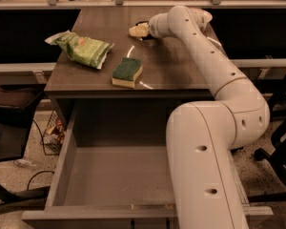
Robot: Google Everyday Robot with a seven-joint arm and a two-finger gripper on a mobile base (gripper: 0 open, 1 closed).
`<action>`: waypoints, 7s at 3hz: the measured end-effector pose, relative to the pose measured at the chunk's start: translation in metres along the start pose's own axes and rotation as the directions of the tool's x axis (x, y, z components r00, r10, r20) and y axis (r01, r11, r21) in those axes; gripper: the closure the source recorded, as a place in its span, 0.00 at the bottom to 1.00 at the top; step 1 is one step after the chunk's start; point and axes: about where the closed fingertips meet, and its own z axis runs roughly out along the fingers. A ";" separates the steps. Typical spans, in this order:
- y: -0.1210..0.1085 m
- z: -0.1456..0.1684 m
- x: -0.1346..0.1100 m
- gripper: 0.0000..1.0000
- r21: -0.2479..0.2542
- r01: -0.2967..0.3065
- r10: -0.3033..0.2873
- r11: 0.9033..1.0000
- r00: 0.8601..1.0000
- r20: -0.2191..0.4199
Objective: Place rxbar chocolate into top drawer
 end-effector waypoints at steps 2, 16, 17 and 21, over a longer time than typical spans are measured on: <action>0.000 -0.002 -0.005 1.00 0.000 0.000 0.000 1.000 1.000 0.000; -0.015 -0.065 -0.053 1.00 0.125 0.020 -0.041 0.992 0.985 0.165; -0.019 -0.126 -0.092 1.00 0.202 0.024 -0.079 0.979 0.959 0.272; 0.005 -0.268 -0.069 1.00 0.393 -0.009 -0.144 0.919 0.922 0.359</action>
Offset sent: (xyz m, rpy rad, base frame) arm 0.0000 0.0001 0.0024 0.0000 0.0000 0.0001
